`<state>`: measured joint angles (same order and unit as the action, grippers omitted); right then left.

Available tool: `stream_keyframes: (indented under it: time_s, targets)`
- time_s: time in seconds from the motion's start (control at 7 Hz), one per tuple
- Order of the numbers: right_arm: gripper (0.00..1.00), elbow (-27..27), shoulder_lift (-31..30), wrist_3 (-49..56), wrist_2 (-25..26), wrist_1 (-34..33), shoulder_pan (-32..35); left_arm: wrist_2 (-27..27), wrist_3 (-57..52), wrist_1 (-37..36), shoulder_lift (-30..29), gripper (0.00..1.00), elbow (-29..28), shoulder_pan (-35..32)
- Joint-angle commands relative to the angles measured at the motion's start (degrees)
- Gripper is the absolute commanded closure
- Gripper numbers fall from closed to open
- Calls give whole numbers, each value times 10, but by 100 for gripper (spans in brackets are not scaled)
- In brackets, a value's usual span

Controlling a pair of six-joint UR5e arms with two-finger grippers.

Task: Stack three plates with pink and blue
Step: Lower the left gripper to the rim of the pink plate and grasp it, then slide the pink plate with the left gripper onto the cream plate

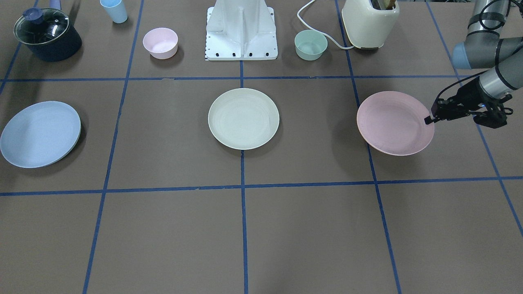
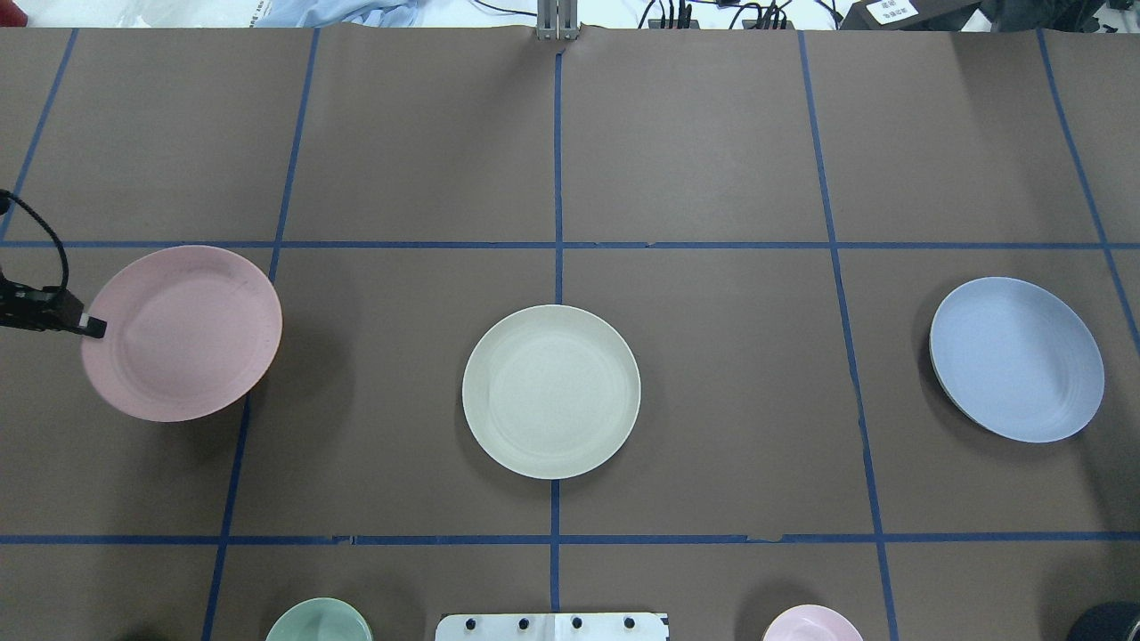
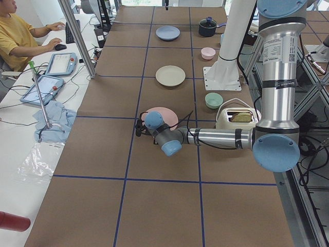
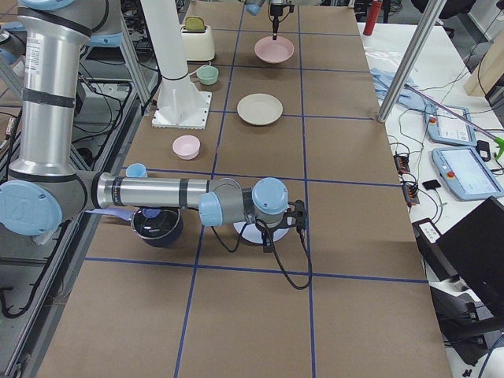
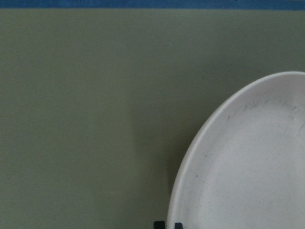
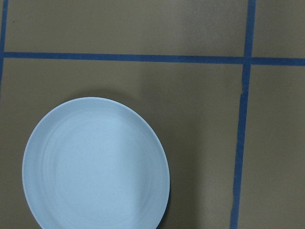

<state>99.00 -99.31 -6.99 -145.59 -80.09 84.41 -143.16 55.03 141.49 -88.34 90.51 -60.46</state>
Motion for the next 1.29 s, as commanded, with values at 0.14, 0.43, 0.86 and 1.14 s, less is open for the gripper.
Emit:
stream_keyframes:
  time_s: [0.14,0.43,0.86,1.14]
  targets:
    - [0,3,1,0,-1,2,-23,13,250,1,-107,100,64,115]
    - [0,8,4,-14,9,2,-50,87,383,-10,-188,100,75,233]
    - [0,15,4,-21,36,2,-70,198,388,-60,-229,100,68,314]
    - [0,16,5,-21,36,2,-72,240,361,-60,-237,100,67,322]
